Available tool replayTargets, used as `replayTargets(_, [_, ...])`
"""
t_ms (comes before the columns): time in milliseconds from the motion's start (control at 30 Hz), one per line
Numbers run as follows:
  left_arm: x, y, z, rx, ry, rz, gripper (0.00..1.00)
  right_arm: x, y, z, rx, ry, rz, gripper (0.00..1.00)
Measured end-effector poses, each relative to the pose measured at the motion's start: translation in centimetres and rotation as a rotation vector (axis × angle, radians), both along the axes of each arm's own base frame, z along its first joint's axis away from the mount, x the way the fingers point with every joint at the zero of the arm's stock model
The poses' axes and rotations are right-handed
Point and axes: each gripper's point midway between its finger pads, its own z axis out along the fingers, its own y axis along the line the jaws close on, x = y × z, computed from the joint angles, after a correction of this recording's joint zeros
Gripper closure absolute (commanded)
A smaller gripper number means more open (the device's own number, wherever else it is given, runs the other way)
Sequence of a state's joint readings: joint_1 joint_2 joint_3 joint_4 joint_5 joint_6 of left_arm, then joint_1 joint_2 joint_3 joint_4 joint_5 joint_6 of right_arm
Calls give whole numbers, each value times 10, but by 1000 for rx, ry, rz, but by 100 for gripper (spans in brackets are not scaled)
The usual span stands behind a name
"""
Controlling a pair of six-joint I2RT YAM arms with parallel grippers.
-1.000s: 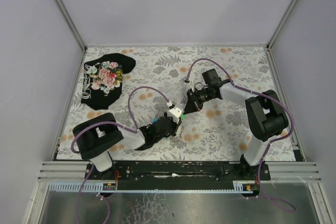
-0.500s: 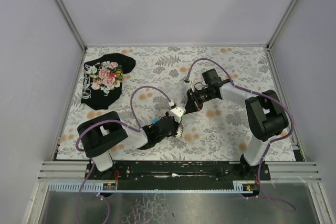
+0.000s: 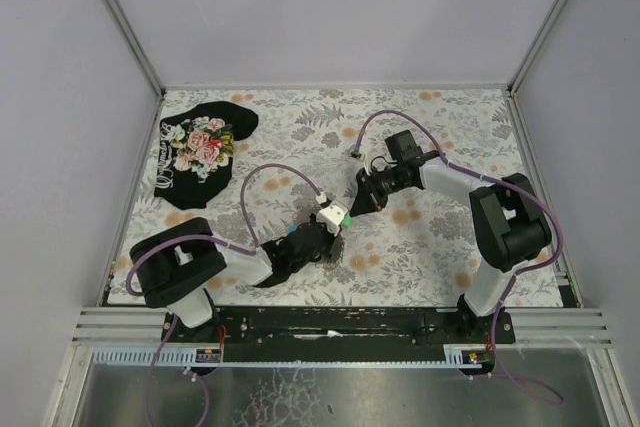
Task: Remove the keys from the keyring
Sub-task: Remove the key from the keyring.
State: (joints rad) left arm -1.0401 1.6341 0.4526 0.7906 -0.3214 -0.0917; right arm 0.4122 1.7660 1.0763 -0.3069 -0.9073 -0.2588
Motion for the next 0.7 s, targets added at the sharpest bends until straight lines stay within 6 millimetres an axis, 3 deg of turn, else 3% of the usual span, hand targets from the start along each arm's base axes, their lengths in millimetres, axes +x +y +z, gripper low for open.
replayTargets(133, [-6, 2, 6, 4, -4, -33, 100, -5, 1, 4, 23, 5, 26, 76])
replayTargets(267, [-15, 5, 24, -8, -22, -86, 100, -6, 0, 17, 57, -46, 59, 60])
replayTargets(533, [-35, 5, 73, -76, -56, -236, 100, -24, -7, 75, 203, -236, 216, 34])
replayTargets(700, [-41, 11, 75, -85, -14, -296, 100, -48, -8, 115, 336, -425, 403, 30])
